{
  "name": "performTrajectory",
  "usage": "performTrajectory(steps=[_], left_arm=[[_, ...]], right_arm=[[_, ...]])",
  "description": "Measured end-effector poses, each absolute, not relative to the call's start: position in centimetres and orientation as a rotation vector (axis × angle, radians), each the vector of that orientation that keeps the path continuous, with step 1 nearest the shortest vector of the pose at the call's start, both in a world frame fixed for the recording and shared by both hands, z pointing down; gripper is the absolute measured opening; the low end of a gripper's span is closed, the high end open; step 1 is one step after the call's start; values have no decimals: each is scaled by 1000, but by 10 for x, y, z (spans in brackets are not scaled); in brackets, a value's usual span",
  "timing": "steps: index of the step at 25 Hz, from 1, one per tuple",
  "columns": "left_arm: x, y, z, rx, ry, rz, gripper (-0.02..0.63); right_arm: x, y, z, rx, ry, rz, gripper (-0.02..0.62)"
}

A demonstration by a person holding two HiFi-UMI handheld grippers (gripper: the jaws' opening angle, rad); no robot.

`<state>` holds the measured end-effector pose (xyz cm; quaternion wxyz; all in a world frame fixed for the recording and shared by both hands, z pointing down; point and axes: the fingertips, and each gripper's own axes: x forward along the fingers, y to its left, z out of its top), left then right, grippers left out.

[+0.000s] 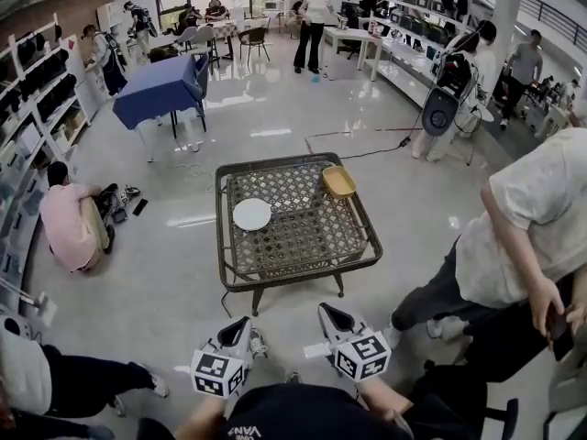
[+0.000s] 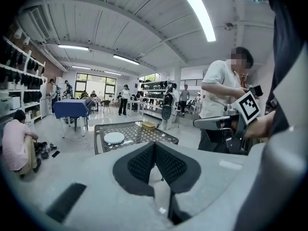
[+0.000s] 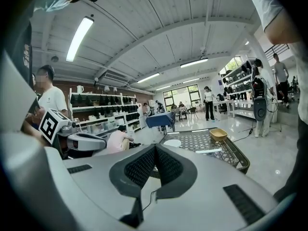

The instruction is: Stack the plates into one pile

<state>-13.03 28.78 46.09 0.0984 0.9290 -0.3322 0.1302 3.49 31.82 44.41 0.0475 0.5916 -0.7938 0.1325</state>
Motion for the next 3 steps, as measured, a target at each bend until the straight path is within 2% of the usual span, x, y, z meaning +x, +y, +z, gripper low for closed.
performTrajectory(steps=[3], left_arm=[[-126,286,465,2756,-981,382,20]], right_arm=[[38,317,451,1798,-2426,402,2]])
